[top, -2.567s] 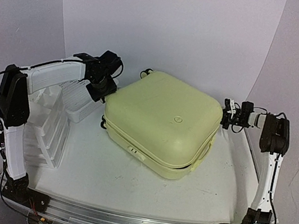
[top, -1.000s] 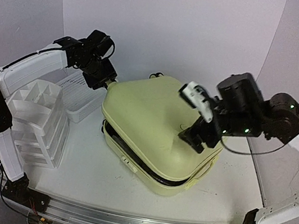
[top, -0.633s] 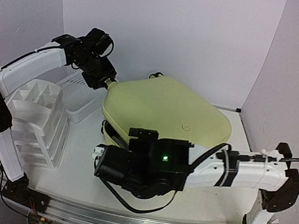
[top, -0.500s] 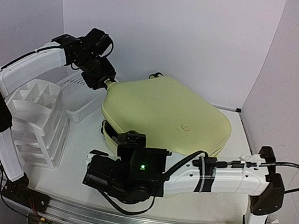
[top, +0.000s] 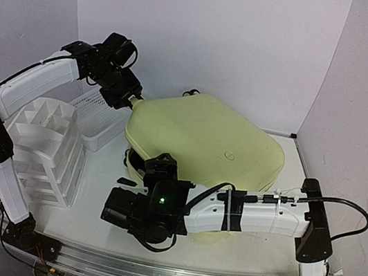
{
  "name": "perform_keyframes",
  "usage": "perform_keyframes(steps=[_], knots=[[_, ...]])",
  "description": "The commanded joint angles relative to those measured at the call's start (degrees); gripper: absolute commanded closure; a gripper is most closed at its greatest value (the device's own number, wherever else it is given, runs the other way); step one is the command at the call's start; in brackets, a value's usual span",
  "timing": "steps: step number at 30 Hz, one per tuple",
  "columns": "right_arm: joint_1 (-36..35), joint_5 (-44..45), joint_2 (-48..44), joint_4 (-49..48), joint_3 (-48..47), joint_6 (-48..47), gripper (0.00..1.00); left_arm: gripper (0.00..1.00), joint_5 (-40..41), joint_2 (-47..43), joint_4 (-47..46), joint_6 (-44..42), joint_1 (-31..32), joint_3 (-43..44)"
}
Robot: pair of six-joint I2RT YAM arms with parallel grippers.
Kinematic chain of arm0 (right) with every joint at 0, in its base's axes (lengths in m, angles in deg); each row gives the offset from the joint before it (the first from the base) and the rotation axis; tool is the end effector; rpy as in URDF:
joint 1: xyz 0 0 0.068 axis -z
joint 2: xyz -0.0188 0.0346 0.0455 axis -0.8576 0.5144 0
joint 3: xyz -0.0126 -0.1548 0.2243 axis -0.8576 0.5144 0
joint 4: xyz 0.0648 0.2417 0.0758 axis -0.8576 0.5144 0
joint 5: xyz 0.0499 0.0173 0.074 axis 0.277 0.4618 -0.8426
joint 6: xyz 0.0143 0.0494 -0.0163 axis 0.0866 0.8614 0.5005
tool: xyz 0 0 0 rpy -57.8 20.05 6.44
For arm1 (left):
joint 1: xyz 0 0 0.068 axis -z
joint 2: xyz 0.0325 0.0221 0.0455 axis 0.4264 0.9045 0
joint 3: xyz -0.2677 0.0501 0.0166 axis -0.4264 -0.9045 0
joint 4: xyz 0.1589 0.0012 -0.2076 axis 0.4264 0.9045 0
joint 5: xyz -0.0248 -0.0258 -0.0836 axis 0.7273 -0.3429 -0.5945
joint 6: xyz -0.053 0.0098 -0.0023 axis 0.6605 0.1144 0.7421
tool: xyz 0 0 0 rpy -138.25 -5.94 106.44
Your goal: Open, take out, and arrange the luggage
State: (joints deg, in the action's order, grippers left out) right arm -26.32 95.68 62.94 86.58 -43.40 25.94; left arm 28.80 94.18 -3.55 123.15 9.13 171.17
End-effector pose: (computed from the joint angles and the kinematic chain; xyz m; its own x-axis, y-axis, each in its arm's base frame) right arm 0.0691 0.4281 0.2502 0.0475 -0.9836 0.1739 -0.2594 -0.1802 -0.9488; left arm 0.3045 -0.2037 0.3893 -0.6756 -0.6665 -0.3152 -0.3810 0.6816 -0.6247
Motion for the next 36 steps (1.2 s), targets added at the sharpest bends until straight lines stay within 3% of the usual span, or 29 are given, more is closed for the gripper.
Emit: perform_keyframes(steps=[1,6,10,13,17,22,25,26,28,36], knots=[[1.0,4.5,-3.4,-1.3,-2.6,-2.7,0.02,0.81,-2.4,-7.2,-4.4,-4.1,0.9,1.2],[2.5,-1.4,-9.4,-1.5,-1.6,-8.0,0.06,0.49,-1.4,-8.6,-5.1,-11.5,0.9,-0.7],[5.5,-5.9,-13.4,-1.6,0.2,-10.3,0.16,0.18,-0.1,-13.4,-8.7,-24.3,0.9,-6.2],[7.9,-11.2,-16.9,-1.7,1.8,-11.2,0.18,0.01,0.7,-20.2,-14.5,-34.6,0.9,-12.9],[10.4,-17.3,-20.6,-1.7,2.5,-13.8,0.20,0.01,-4.4,-28.6,-22.7,-51.7,0.9,-19.6],[14.9,-25.9,-23.8,-1.9,2.5,-15.3,0.21,0.03,-19.9,-32.0,-25.3,-71.8,2.9,-23.6],[17.4,-29.2,-24.5,-1.9,2.2,-15.1,0.21,0.10,-23.0,-33.8,-30.5,-92.8,8.3,-30.6],[18.1,-29.9,-24.6,-2.0,2.1,-15.1,0.21,0.10,-22.0,-34.5,-33.4,-103.5,10.4,-33.8],[19.2,-31.5,-24.9,-2.0,2.0,-14.7,0.21,0.06,-19.6,-35.8,-41.6,-113.9,13.0,-41.0],[23.6,-38.2,-26.1,-1.9,2.5,-11.2,0.24,0.05,-18.4,-27.3,-64.9,-128.4,13.3,-47.0]])
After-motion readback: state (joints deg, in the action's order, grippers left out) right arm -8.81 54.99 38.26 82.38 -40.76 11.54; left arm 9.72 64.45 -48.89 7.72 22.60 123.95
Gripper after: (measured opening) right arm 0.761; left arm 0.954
